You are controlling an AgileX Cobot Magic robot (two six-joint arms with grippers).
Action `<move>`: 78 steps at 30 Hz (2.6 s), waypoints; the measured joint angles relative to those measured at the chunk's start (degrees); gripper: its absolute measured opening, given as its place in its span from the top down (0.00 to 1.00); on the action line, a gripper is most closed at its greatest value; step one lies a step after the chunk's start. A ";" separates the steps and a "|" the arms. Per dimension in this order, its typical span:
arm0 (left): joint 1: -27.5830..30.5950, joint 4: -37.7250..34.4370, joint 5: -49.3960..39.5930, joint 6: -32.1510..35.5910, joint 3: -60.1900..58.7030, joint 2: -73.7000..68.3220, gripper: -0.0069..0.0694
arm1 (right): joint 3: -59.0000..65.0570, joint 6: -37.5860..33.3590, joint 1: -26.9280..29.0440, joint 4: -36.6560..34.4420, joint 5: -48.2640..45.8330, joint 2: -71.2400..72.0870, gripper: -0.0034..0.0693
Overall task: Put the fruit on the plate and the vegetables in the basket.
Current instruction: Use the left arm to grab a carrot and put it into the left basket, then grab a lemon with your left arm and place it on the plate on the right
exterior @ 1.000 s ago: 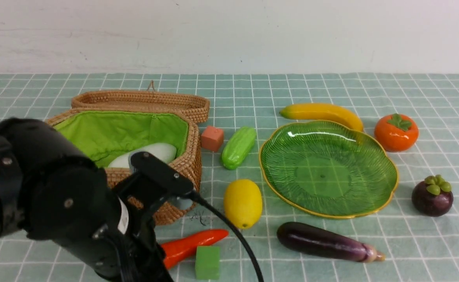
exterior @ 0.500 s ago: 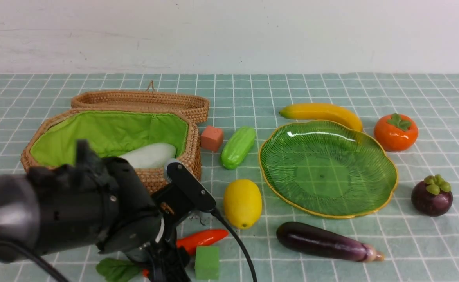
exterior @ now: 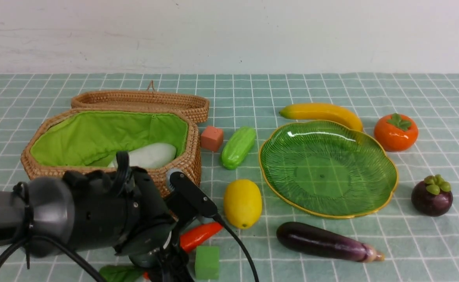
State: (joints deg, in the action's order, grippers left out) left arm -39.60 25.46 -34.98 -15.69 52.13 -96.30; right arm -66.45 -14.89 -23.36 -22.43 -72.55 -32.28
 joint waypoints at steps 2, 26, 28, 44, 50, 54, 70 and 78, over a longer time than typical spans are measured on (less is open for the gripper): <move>-0.88 -0.05 -3.32 0.49 1.75 2.60 0.42 | 0.00 0.00 0.00 0.15 0.07 0.00 0.83; 12.04 20.87 -4.26 19.93 12.12 13.60 0.42 | 0.00 -0.22 0.00 0.41 16.28 0.00 0.83; 12.16 21.36 -4.20 20.25 12.12 12.24 0.39 | 0.00 -0.22 0.00 0.41 15.83 0.00 0.83; 10.69 6.88 -9.18 6.24 12.12 16.61 0.32 | -1.46 -0.02 0.00 0.80 9.73 0.00 0.83; 1.82 -18.08 -14.22 3.02 12.63 18.12 0.93 | -4.60 3.16 0.00 4.13 2.26 0.29 0.83; -1.67 -24.89 -16.88 3.42 17.85 12.96 0.91 | -4.60 4.12 0.00 5.60 -0.05 0.39 0.83; -3.02 -17.20 -22.68 -9.52 49.80 -21.91 0.07 | -4.63 4.38 0.00 6.27 -0.05 0.56 0.83; -3.02 -11.59 -21.85 -11.87 51.74 -28.36 0.06 | -4.63 3.25 0.00 6.27 -0.05 0.74 0.84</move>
State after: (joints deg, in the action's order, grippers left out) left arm -42.63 13.87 -56.83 -27.56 103.87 -124.66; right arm -71.07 -11.64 -23.36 -16.16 -72.60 -31.54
